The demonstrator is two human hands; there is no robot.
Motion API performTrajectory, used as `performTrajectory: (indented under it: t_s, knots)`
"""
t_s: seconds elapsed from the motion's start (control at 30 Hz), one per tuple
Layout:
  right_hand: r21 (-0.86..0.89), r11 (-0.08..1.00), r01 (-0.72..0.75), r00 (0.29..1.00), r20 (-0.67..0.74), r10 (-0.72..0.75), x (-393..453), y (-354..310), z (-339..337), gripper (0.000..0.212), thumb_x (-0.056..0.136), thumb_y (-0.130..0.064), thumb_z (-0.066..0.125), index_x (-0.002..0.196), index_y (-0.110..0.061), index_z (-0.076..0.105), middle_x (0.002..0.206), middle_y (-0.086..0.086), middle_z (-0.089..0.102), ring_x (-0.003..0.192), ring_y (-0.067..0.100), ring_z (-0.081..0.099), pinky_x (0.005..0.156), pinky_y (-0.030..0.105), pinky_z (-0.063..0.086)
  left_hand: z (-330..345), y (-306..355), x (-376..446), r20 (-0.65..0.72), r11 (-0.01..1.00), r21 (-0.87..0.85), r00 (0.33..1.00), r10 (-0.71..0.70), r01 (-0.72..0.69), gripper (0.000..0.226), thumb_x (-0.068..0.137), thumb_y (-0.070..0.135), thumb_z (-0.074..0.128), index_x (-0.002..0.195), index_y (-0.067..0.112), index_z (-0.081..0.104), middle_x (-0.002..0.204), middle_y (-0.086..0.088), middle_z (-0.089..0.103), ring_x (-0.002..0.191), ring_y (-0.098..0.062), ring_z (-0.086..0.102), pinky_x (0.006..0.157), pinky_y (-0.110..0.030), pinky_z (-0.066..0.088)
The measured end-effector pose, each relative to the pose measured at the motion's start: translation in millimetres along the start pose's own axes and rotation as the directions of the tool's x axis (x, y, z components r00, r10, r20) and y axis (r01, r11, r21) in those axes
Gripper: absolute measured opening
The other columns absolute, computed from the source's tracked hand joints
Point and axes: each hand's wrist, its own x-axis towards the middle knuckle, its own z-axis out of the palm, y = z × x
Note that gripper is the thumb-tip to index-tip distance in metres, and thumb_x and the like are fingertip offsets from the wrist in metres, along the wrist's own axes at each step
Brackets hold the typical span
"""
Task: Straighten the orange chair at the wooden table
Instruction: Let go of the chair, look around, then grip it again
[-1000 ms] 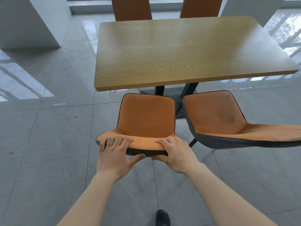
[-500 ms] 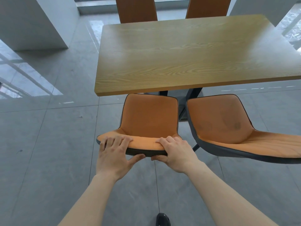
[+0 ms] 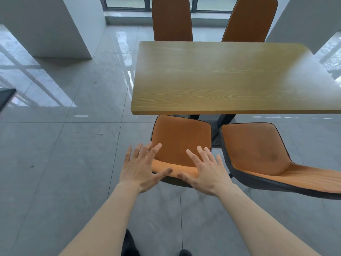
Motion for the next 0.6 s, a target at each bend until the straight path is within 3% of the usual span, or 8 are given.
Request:
performTrajectory:
  t_s: [0.27, 0.6]
  knots:
    - [-0.052, 0.995, 0.08, 0.994, -0.065, -0.083, 127.7, -160.4, -65.4, 0.108, 0.072, -0.103, 0.012, 0.162, -0.044, -0.002, 0.175, 0.004, -0.003, 0.16, 0.029, -0.009, 0.126, 0.063, -0.004, -92.2, -171.3, 63.8, -0.123, 0.994, -0.066, 0.988, -0.091, 0.083, 0.1, 0.071, 0.103, 0.014, 0.156, 0.051, 0.006, 0.172, 0.009, 0.008, 0.157, -0.019, -0.003, 0.125, -0.049, -0.01]
    - [-0.086, 0.978, 0.189, 0.981, -0.018, -0.191, 302.2, -374.8, -147.8, 0.103, 0.079, -0.096, 0.026, 0.163, -0.041, 0.005, 0.175, 0.001, 0.001, 0.16, 0.025, -0.006, 0.127, 0.06, -0.002, -212.8, -383.4, 145.2, -0.145, 0.972, -0.094, 0.963, -0.227, 0.215, 0.099, 0.074, 0.1, 0.017, 0.158, 0.049, 0.005, 0.171, 0.008, 0.011, 0.157, -0.019, -0.001, 0.125, -0.048, -0.009]
